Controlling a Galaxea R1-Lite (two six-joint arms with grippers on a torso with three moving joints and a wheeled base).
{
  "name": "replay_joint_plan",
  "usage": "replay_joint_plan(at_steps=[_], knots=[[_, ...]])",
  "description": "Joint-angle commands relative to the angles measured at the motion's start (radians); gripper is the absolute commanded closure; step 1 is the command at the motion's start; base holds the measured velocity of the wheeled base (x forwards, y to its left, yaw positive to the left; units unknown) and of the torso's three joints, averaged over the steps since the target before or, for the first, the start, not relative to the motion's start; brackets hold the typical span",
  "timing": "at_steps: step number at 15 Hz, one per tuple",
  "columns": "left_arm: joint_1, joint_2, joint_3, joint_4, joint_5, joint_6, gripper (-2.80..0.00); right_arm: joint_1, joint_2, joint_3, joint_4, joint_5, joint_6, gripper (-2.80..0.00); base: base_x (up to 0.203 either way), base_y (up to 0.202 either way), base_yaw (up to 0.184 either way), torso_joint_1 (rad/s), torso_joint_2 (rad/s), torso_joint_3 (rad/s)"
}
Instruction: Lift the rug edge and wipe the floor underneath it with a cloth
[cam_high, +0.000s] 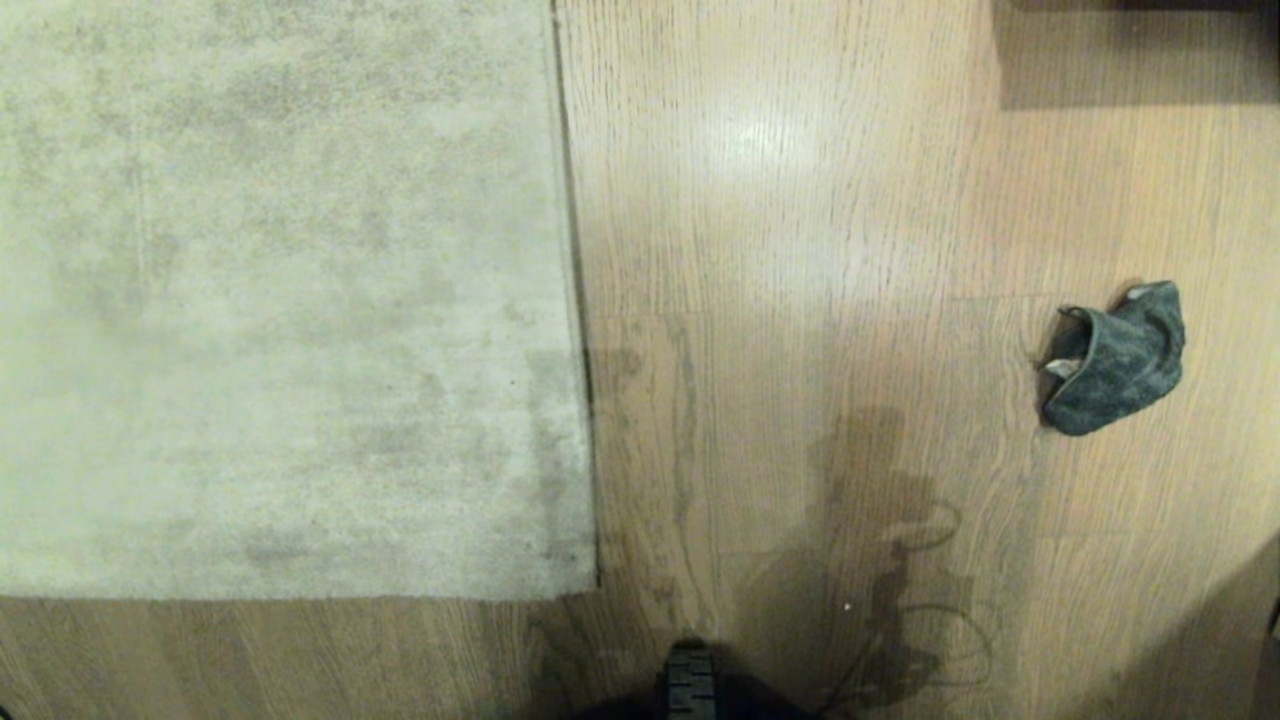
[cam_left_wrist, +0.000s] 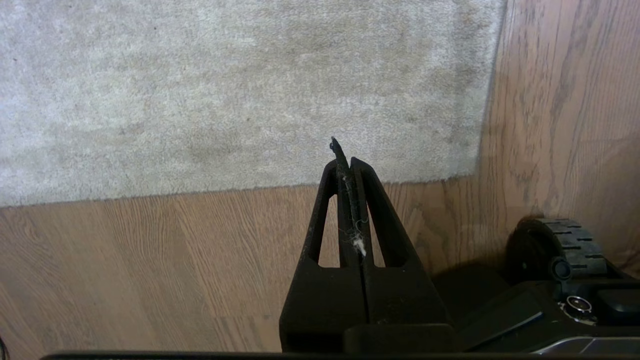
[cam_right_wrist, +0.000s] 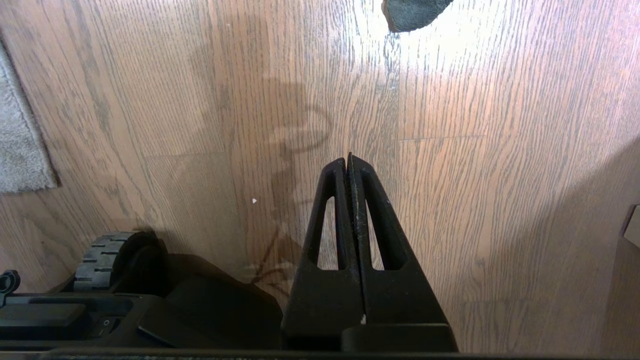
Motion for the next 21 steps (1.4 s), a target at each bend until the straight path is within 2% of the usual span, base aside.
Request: replay_joint_plan(at_steps=[1, 7, 21], knots=[[-0.001, 0.001, 0.000, 0.000, -0.001, -0.001, 0.00, 0.000, 0.002, 0.000, 0.000, 0.000, 0.000, 0.00, 0.000, 0.000, 0.000, 0.000, 0.00, 0.000], [-0.001, 0.001, 0.000, 0.000, -0.001, -0.001, 0.00, 0.000, 0.002, 0.000, -0.001, 0.000, 0.000, 0.00, 0.000, 0.000, 0.000, 0.000, 0.00, 0.049], [-0.001, 0.001, 0.001, 0.000, 0.001, 0.001, 0.00, 0.000, 0.002, 0.000, 0.000, 0.000, 0.000, 0.00, 0.000, 0.000, 0.000, 0.004, 0.00, 0.196]])
